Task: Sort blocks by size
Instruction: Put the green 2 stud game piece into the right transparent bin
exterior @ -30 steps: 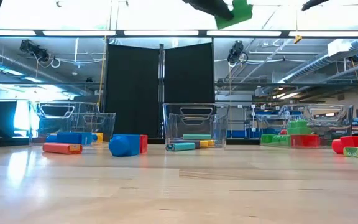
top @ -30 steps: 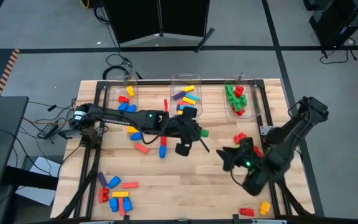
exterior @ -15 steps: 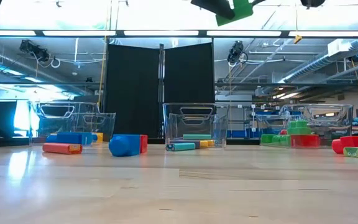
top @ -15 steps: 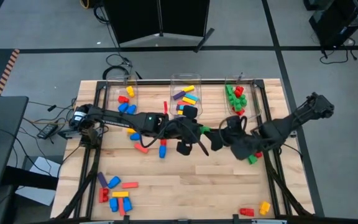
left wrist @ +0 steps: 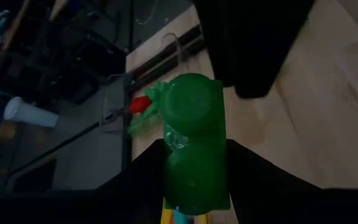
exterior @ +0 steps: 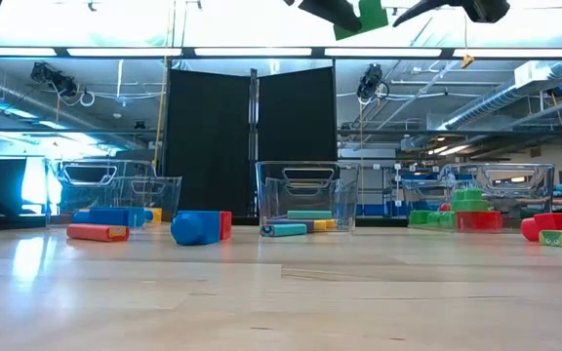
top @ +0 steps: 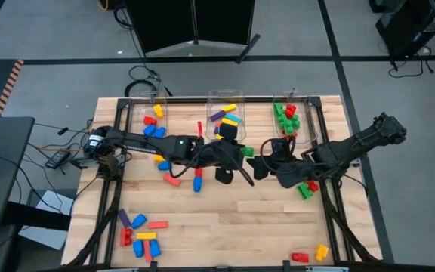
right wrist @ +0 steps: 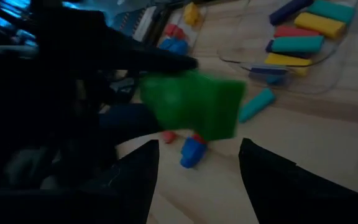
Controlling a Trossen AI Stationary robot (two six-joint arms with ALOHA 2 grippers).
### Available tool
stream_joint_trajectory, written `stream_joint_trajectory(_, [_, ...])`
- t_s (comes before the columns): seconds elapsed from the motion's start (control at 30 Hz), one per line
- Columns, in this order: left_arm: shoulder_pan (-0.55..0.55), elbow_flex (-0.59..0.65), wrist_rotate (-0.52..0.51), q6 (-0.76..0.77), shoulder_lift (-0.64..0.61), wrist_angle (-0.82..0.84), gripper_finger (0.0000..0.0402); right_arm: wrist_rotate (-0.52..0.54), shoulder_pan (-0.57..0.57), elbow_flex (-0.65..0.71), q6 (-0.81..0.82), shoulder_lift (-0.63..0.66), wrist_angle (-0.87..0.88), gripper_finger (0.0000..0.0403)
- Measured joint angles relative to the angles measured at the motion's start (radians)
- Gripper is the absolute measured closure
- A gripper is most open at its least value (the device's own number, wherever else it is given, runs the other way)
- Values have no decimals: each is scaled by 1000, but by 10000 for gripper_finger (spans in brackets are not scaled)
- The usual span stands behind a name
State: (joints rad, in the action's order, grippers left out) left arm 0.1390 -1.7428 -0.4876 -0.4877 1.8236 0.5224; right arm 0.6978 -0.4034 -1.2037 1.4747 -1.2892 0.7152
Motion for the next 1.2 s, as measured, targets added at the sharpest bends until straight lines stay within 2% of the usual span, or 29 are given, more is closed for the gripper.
stream_joint_trajectory(0.13, [0,0,30,-1,-12,-38,259,0,4,0,0,-2,28,174])
stream_joint_trajectory(0.37, [1,-2,23,2,-22,-30,259,36,-3,3,-195,-2,-134,174])
stream_joint_trajectory(1.07, [30,-2,-16,-3,-16,-36,259,45,4,1,-237,14,-221,174])
stream_joint_trajectory(1.2, [33,0,-28,-5,-16,-31,259,12,15,0,-237,14,-216,174])
